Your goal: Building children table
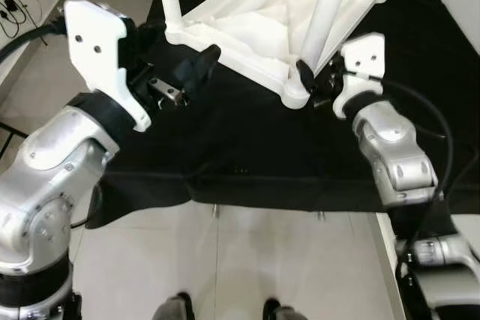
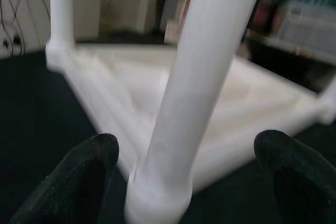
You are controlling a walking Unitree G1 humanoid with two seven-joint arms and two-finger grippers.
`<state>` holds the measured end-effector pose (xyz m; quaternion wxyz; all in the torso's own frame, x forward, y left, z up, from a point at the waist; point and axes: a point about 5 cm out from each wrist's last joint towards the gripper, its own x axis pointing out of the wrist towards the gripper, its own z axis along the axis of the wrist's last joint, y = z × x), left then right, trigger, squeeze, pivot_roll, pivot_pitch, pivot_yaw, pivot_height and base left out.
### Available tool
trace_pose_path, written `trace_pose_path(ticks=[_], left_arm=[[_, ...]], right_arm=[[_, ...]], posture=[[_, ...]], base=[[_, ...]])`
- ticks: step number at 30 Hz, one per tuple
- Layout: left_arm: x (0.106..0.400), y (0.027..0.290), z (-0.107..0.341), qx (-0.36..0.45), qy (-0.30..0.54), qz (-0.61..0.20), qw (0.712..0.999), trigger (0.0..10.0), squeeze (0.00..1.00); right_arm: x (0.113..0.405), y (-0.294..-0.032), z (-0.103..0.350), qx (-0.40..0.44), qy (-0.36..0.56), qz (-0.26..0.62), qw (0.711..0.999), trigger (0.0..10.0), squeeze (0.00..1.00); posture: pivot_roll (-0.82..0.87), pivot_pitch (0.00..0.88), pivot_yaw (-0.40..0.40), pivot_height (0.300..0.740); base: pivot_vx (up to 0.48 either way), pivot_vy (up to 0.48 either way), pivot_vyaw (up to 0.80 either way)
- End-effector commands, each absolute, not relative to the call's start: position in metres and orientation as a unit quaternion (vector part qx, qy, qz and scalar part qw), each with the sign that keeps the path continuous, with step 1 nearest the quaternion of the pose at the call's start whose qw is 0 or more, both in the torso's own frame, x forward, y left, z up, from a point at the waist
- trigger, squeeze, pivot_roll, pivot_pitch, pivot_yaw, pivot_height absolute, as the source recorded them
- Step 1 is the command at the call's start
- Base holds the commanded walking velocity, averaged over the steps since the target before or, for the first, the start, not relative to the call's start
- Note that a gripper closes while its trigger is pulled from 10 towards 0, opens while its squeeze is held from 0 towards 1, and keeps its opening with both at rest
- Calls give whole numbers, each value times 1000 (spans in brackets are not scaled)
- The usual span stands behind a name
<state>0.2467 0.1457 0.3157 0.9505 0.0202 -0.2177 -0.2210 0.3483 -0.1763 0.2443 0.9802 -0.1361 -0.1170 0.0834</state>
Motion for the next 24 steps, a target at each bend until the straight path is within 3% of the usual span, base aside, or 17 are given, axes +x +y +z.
trace_pose_path(ticks=[1, 6, 9, 10, 15, 19, 24], left_arm=[[244, 142, 287, 17, -176, -201, 964, 10000, 0], [243, 141, 271, 16, -151, -190, 970, 10000, 0], [241, 143, 260, 10, -133, -176, 975, 10000, 0], [239, 151, 240, 9, -102, -146, 984, 10000, 0], [221, 164, 191, 6, -16, -77, 997, 10000, 0], [199, 167, 157, 6, 45, -48, 998, 10000, 0], [189, 171, 153, 4, 52, -22, 998, 10000, 0]], right_arm=[[334, -175, 213, -140, -70, 65, 986, 10000, 1000], [326, -177, 195, -144, -44, 50, 987, 10000, 1000], [315, -170, 177, -160, -5, 89, 983, 10000, 1000], [301, -154, 168, -153, 7, 167, 974, 10000, 0], [281, -124, 156, -133, 20, 285, 949, 10000, 0], [285, -110, 145, -117, 28, 271, 955, 10000, 0], [288, -109, 145, -114, 22, 261, 958, 10000, 0]], posture=[[4, 132, -6, 740], [4, 132, -6, 740], [6, 126, -7, 740], [-2, 123, 3, 740], [10, 116, 2, 740], [27, 112, -2, 740], [43, 107, -5, 740]], base=[[0, 0, 0], [0, 0, 0], [0, 0, 0], [0, 0, 0], [0, 0, 0], [0, 0, 0], [0, 0, 0]])
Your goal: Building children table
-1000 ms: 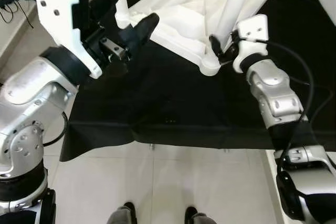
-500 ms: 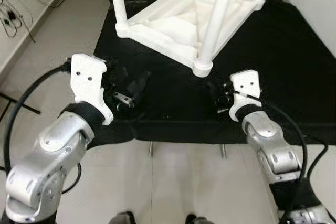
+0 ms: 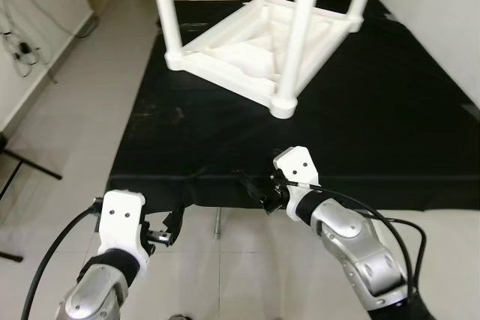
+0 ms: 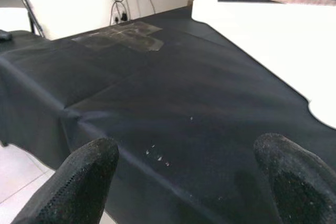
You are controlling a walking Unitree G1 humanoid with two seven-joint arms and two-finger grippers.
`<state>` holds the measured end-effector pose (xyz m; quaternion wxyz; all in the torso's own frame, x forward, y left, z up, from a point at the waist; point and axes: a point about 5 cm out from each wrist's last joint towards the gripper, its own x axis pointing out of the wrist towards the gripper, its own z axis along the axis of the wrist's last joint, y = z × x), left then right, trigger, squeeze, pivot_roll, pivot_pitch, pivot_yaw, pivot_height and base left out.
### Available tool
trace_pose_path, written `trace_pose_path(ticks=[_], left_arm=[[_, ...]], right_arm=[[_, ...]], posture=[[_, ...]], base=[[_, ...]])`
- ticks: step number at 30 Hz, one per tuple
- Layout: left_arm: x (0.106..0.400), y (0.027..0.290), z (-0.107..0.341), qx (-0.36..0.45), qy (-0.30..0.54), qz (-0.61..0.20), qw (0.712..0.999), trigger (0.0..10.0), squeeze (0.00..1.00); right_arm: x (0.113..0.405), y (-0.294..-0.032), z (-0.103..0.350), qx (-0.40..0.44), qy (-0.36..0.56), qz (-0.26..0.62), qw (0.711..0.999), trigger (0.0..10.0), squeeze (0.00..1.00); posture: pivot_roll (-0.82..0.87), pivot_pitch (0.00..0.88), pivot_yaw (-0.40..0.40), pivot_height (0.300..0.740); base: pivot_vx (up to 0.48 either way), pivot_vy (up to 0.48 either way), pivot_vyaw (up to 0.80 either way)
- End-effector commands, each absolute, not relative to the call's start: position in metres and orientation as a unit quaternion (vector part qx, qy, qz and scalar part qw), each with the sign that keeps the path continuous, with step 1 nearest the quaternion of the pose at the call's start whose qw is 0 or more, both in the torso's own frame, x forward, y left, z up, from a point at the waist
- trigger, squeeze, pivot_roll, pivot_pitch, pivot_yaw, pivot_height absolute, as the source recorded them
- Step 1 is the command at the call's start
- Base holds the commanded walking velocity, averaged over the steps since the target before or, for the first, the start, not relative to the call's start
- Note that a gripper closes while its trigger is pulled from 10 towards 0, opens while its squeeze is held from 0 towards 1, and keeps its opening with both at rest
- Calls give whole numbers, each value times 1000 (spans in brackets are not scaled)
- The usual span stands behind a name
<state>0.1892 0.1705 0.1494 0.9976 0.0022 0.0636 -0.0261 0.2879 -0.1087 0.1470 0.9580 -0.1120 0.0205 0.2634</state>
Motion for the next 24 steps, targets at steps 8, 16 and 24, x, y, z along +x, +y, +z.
trace_pose_path(ticks=[8, 16, 24], left_arm=[[183, 170, 149, 8, 28, 4, 1000, 10000, 0], [187, 167, 150, 11, 17, -1, 1000, 10000, 0], [189, 166, 150, 13, 8, -6, 1000, 10000, 0]], right_arm=[[293, -108, 151, -97, 7, 255, 962, 10000, 0], [300, -102, 153, -95, 3, 268, 959, 10000, 0], [304, -95, 158, -107, -8, 291, 951, 10000, 0]], posture=[[56, 91, -5, 740], [60, 82, -3, 740], [65, 82, -1, 740]], base=[[288, 0, 408], [371, 0, 300], [367, 0, 0]])
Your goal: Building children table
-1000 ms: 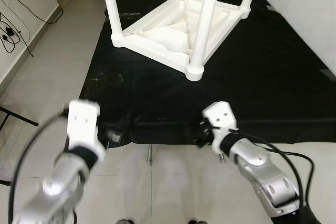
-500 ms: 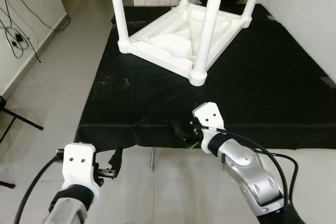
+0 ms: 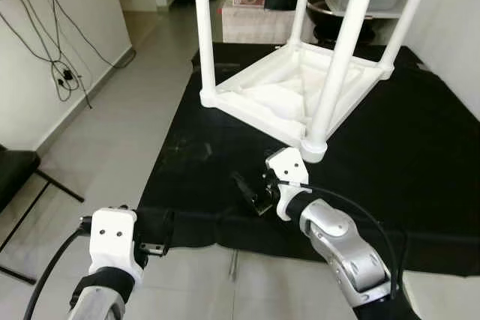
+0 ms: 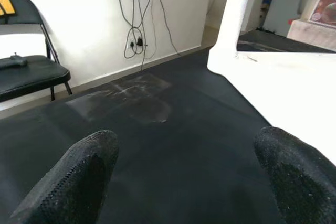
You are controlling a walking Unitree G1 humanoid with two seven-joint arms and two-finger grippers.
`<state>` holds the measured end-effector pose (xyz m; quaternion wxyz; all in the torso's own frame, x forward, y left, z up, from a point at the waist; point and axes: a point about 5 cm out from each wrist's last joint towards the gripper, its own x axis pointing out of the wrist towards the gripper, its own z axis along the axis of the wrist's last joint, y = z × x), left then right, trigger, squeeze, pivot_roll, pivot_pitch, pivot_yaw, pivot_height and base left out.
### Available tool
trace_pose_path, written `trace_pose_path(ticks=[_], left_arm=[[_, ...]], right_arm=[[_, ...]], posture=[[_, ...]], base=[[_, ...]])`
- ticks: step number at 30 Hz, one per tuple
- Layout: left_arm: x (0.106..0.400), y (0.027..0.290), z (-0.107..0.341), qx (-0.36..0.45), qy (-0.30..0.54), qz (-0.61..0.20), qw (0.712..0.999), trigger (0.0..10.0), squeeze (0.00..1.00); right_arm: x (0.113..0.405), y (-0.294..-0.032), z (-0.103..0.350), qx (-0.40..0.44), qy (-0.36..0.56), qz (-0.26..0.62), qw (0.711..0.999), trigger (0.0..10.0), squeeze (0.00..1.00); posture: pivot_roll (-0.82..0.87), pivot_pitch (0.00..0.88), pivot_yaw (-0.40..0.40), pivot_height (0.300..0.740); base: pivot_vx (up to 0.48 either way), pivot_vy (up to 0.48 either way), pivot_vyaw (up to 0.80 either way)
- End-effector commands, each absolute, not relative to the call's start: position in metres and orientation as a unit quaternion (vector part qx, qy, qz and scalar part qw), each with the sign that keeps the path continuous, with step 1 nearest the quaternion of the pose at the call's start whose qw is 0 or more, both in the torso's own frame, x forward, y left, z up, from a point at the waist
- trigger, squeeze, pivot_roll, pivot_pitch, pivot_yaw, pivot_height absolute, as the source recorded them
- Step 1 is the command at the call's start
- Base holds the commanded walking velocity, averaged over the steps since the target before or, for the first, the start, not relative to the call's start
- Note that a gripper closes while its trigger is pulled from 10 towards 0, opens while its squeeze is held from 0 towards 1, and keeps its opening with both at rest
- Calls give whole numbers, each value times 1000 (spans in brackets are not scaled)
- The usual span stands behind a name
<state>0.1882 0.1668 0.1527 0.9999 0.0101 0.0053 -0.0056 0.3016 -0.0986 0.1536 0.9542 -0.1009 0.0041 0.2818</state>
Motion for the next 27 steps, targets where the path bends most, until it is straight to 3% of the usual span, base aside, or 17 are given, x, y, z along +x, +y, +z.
trace_pose_path(ticks=[1, 12, 21, 27], left_arm=[[189, 166, 150, 13, 7, -6, 1000, 10000, 0], [188, 166, 149, 14, 6, -9, 1000, 10000, 0], [187, 165, 146, 23, 18, -8, 1000, 10000, 0], [185, 165, 144, 27, 33, -5, 999, 10000, 0]], right_arm=[[305, -95, 158, -108, -9, 292, 950, 10000, 0], [312, -88, 164, -117, -19, 311, 943, 10000, 0], [317, -79, 168, -155, -15, 353, 922, 10000, 0], [333, -53, 183, -184, 16, 354, 917, 10000, 0]], posture=[[65, 83, -1, 740], [70, 85, -1, 740], [71, 85, 3, 740], [76, 91, 2, 740]], base=[[364, 0, 0], [348, 0, 0], [0, 0, 0], [0, 80, 0]])
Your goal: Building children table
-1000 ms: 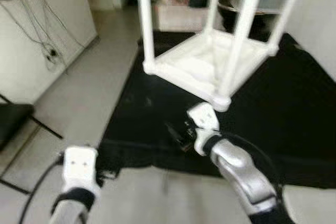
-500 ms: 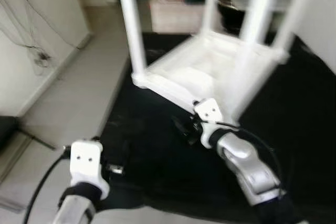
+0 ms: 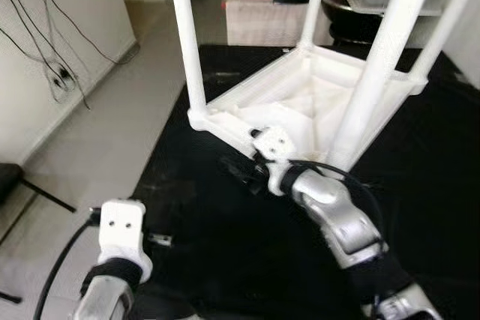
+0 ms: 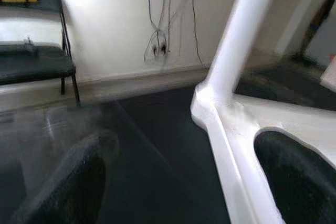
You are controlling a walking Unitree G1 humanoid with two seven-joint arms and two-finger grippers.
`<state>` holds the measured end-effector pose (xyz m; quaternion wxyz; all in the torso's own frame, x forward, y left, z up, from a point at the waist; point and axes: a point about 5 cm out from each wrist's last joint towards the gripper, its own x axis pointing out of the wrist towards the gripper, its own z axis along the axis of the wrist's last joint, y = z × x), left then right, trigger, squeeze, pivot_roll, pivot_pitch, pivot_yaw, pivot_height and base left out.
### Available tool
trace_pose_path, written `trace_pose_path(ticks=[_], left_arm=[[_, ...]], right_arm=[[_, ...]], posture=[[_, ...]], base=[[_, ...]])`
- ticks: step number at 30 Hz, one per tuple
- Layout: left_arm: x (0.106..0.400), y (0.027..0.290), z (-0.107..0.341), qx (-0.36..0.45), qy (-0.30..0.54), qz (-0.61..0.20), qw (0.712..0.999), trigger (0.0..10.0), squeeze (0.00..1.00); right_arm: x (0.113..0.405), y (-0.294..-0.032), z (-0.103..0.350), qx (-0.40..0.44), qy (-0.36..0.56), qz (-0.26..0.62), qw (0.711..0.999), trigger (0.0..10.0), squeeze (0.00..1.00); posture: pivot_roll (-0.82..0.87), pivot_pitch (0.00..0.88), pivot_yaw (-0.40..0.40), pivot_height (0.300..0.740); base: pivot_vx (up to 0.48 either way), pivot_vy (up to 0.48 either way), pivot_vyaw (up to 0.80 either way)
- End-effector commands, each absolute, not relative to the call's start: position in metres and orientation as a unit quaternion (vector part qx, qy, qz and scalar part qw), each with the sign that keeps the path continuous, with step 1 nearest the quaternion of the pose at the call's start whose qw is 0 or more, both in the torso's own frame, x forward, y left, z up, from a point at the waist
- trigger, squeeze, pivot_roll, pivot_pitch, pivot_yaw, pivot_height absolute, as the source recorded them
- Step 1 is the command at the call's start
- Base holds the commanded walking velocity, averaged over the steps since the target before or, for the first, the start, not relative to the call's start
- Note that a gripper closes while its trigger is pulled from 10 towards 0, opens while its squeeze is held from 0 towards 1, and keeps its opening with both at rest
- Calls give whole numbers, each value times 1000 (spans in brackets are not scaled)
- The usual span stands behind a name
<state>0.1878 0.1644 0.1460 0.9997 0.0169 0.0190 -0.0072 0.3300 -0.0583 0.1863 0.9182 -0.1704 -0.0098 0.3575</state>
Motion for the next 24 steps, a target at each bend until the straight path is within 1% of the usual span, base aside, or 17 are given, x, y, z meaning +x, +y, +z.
trace_pose_path(ticks=[1, 7, 9, 13, 16, 18, 19, 20, 22, 24], left_arm=[[185, 165, 143, 27, 35, -6, 999, 10000, 0], [183, 164, 144, 22, 30, -3, 999, 10000, 0], [183, 163, 145, 31, 30, -5, 999, 10000, 0], [181, 161, 147, 32, 31, -7, 999, 10000, 0], [181, 161, 148, 32, 31, -8, 999, 10000, 0], [180, 160, 148, 31, 32, -9, 999, 10000, 0], [180, 159, 148, 32, 32, -10, 999, 10000, 0], [180, 159, 148, 32, 32, -10, 999, 10000, 0], [179, 158, 149, 32, 32, -13, 999, 10000, 0], [179, 158, 149, 33, 32, -14, 999, 10000, 0]], right_arm=[[336, -48, 185, -186, 25, 351, 917, 10000, 0], [348, -37, 190, -184, 52, 324, 927, 10000, 0], [356, -33, 191, -179, 90, 306, 931, 10000, 0], [368, -29, 187, -192, 161, 282, 926, 10000, 0], [371, -31, 186, -189, 174, 264, 930, 10000, 0], [378, -36, 186, -182, 188, 232, 937, 10000, 0], [384, -42, 188, -176, 186, 205, 945, 10000, 0], [384, -42, 188, -176, 186, 205, 945, 10000, 0], [394, -54, 194, -161, 176, 160, 958, 10000, 0], [396, -57, 196, -154, 175, 149, 961, 10000, 0]], posture=[[79, 93, -1, 740], [85, 100, -5, 740], [92, 110, -12, 740], [94, 128, -15, 740], [95, 131, -16, 740], [98, 139, -18, 740], [100, 142, -18, 740], [100, 142, -18, 740], [100, 148, -19, 740], [100, 149, -19, 740]], base=[[0, 480, 0], [0, 480, 0], [0, 0, 0], [0, 0, 0], [0, 0, 0], [0, 0, 0], [0, 0, 0], [0, 0, 0], [0, 0, 0], [0, 0, 0]])
